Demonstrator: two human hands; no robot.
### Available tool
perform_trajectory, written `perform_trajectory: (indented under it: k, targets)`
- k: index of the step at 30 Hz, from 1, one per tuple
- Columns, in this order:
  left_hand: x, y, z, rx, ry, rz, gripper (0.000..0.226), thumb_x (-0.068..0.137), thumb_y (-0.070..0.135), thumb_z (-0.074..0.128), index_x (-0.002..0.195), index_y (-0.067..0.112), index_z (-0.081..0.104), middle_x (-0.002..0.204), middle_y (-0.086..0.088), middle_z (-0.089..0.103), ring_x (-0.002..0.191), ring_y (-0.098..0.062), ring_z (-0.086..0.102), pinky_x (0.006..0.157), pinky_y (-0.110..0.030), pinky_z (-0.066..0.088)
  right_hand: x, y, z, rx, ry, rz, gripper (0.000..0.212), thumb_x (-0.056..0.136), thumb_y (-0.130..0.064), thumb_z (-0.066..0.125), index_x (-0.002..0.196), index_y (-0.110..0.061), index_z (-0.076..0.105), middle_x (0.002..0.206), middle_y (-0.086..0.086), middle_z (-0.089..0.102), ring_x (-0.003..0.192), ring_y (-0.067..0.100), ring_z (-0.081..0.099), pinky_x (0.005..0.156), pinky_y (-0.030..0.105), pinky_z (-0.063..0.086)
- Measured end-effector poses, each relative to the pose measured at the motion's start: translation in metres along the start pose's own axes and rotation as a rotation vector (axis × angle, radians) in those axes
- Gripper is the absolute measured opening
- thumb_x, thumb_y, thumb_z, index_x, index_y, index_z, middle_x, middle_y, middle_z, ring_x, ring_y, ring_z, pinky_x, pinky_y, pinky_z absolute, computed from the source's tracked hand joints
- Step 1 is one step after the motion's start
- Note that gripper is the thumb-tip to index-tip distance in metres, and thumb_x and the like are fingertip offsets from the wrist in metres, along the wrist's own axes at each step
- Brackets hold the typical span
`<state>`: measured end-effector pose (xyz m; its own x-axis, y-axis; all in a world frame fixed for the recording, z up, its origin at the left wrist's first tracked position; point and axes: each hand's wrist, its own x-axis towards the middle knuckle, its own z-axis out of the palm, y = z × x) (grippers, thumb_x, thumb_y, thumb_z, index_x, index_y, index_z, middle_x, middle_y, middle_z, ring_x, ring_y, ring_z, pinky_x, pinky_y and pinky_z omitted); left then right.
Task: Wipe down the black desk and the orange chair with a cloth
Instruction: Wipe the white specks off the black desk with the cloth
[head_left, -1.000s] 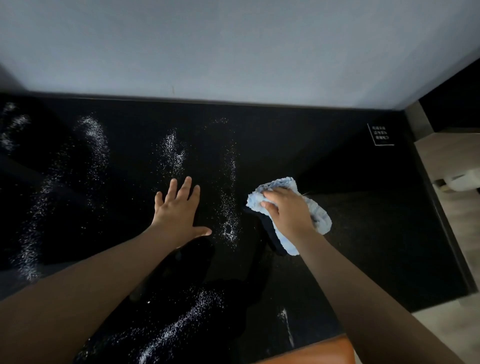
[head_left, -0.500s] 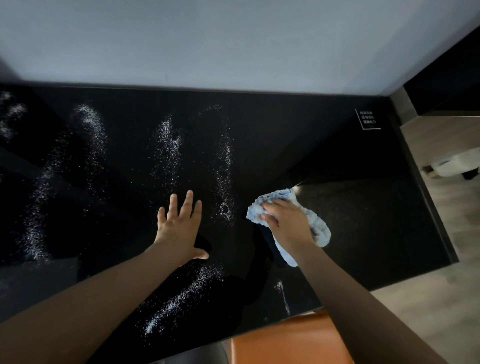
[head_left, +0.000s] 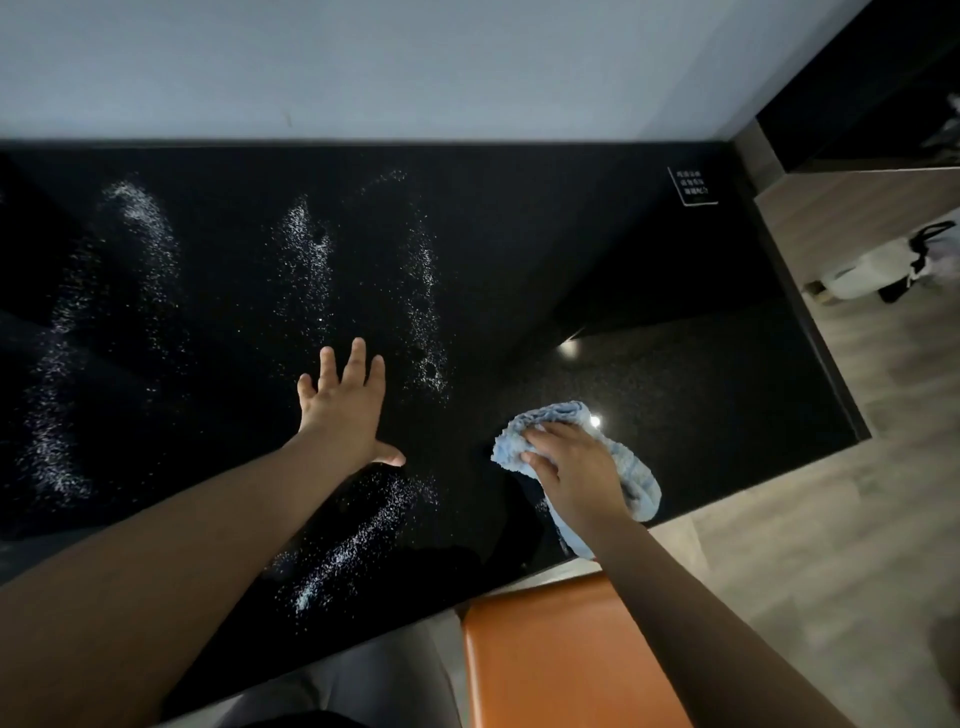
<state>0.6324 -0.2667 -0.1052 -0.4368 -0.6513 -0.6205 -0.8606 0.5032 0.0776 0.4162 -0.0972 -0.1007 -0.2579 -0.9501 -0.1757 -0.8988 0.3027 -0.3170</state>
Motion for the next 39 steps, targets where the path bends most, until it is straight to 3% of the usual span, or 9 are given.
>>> perform_trajectory:
  k: [15,18,23,26,29,33,37,39]
  targets:
    - [0.001,-0.002,0.002,0.044,0.032,0.010,0.133,0.061,0.073,0.069,0.153,0.016,-0.008,0.158,-0.012,-0.020,0.145,-0.043,-0.007,0.115,-0.058,0.016,-0.090,-0.003,0.008,-0.038,-0.023,0.105,0.026,0.093,-0.021,0.053,0.116,-0.022,0.064,0.114,-0.006,0.066,0.107,0.011,0.058,0.090,0.030,0.047]
    - [0.002,-0.001,0.001,0.049,0.031,0.011,0.133,0.061,0.074,0.069,0.153,0.016,-0.007,0.158,-0.012,-0.020,0.145,-0.043,-0.007,0.115,-0.058,0.017,-0.105,-0.002,0.007,-0.019,-0.020,0.106,0.020,0.091,-0.018,0.054,0.107,-0.021,0.066,0.105,-0.004,0.067,0.099,0.013,0.062,0.084,0.030,0.048]
    - [0.002,-0.002,0.002,0.043,0.037,0.015,0.133,0.061,0.074,0.070,0.153,0.015,-0.007,0.159,-0.012,-0.019,0.145,-0.043,-0.007,0.115,-0.058,0.018,-0.128,-0.005,0.005,0.081,-0.087,0.149,0.020,0.092,-0.016,0.051,0.104,-0.016,0.067,0.104,0.003,0.067,0.100,0.021,0.062,0.087,0.041,0.049]
    - [0.001,-0.002,0.002,0.045,0.039,0.016,0.133,0.061,0.074,0.070,0.153,0.016,-0.007,0.159,-0.012,-0.019,0.145,-0.043,-0.006,0.115,-0.058,0.018,-0.135,-0.006,-0.002,0.066,-0.131,0.169,0.024,0.094,-0.018,0.050,0.112,-0.016,0.066,0.112,0.003,0.066,0.107,0.020,0.060,0.093,0.039,0.046]
    - [0.000,-0.002,0.001,0.047,0.043,0.019,0.133,0.061,0.074,0.069,0.153,0.016,-0.007,0.159,-0.012,-0.018,0.145,-0.042,-0.006,0.115,-0.057,0.018,-0.136,-0.007,-0.011,0.026,-0.105,0.149,0.026,0.096,-0.021,0.047,0.115,-0.021,0.065,0.111,-0.004,0.066,0.103,0.011,0.059,0.090,0.032,0.046]
    - [-0.002,-0.003,-0.001,0.049,0.041,0.017,0.132,0.061,0.076,0.068,0.153,0.017,-0.007,0.159,-0.011,-0.019,0.146,-0.042,-0.006,0.115,-0.056,0.019,-0.123,-0.014,-0.025,0.014,-0.060,0.144,0.021,0.094,-0.015,0.049,0.105,-0.017,0.067,0.097,0.001,0.068,0.089,0.013,0.060,0.082,0.035,0.049]
    - [-0.005,-0.007,-0.006,0.063,0.049,0.023,0.125,0.065,0.075,0.065,0.154,0.020,-0.004,0.160,-0.008,-0.016,0.147,-0.038,-0.003,0.115,-0.053,0.025,-0.082,-0.018,-0.039,0.048,0.005,0.176,0.028,0.095,-0.026,0.048,0.116,-0.018,0.064,0.114,0.002,0.065,0.108,0.017,0.057,0.099,0.034,0.043]
    - [-0.005,-0.011,-0.011,0.042,0.042,0.023,0.119,0.069,0.074,0.063,0.154,0.022,-0.001,0.160,-0.006,-0.013,0.147,-0.036,-0.001,0.113,-0.050,0.028,-0.053,-0.023,-0.044,0.051,0.039,0.115,0.025,0.096,-0.026,0.046,0.110,-0.021,0.065,0.105,-0.004,0.067,0.101,0.010,0.058,0.094,0.031,0.046]
